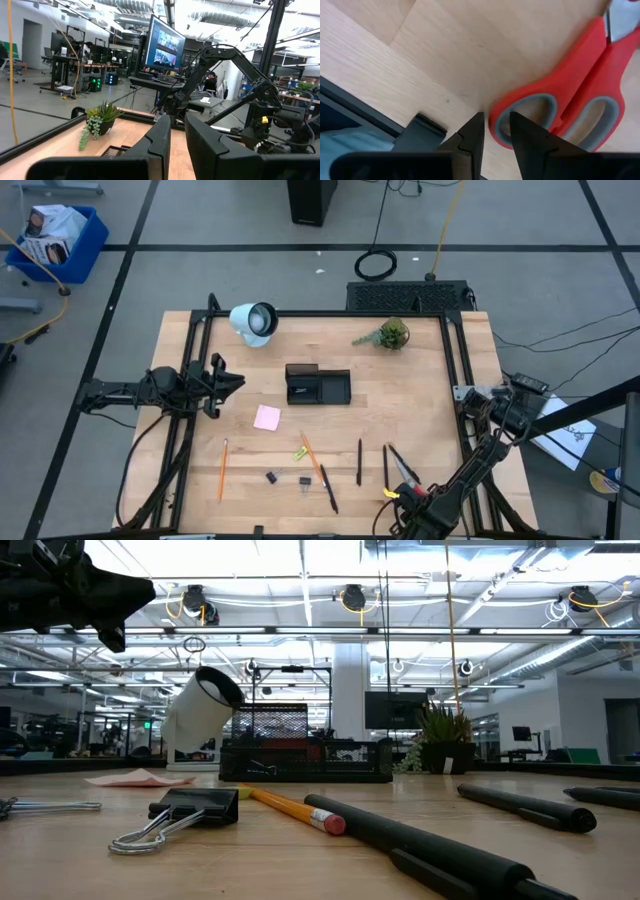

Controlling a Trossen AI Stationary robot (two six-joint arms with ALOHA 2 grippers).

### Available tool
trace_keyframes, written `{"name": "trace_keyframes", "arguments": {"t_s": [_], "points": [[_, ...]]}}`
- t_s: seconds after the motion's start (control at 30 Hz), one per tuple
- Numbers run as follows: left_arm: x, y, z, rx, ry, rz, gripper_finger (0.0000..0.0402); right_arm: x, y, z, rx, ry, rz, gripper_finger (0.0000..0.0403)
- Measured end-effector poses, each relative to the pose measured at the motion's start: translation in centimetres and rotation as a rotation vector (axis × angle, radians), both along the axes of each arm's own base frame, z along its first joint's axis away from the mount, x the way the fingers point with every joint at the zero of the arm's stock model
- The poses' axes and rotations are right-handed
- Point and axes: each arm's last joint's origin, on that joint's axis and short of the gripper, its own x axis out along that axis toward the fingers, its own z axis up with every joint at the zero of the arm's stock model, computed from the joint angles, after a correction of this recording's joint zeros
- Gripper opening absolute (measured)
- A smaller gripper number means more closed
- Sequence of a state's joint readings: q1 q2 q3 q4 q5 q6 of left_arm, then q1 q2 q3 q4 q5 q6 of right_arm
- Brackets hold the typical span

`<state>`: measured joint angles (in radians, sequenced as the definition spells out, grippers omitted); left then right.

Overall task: Pick and place office supplies into organizer
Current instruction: Put the red scissors into the black desk organizer

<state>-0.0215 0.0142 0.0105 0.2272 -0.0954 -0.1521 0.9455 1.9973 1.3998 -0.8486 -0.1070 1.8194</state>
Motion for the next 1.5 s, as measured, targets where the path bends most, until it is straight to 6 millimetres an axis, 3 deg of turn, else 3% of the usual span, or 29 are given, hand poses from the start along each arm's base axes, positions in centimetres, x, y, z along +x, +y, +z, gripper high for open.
{"name": "trace_keyframes", "arguments": {"t_s": [0.23, 0.47, 0.73, 0.97, 1.17, 1.5], "points": [[0.0, 0.0, 0.0, -0.001, 0.000, 0.000, 0.0063, 0.0, 0.2, -1.3, 0.002, 0.071, 0.012, 0.0079], [0.0, 0.0, 0.0, -0.001, 0.000, 0.000, 0.0063, 0.2, 0.1, -1.3, -0.023, 0.024, 0.046, 0.0013], [0.0, 0.0, 0.0, -0.005, -0.001, -0.001, 0.0063, 0.5, -0.4, -1.1, -0.061, -0.013, 0.050, 0.0014], [0.0, -0.1, 0.1, -0.014, -0.010, -0.039, 0.0063, 0.9, -1.2, 0.5, -0.156, -0.195, 0.058, 0.0011], [0.0, -0.2, 0.1, -0.066, -0.017, -0.087, 0.0063, 1.7, -2.1, 3.2, -0.248, -0.428, 0.089, 0.0012], [0.0, -0.2, 0.1, -0.014, -0.015, -0.067, 0.0063, 5.5, -4.4, 7.9, -0.478, -0.877, 0.166, 0.0012]]}}
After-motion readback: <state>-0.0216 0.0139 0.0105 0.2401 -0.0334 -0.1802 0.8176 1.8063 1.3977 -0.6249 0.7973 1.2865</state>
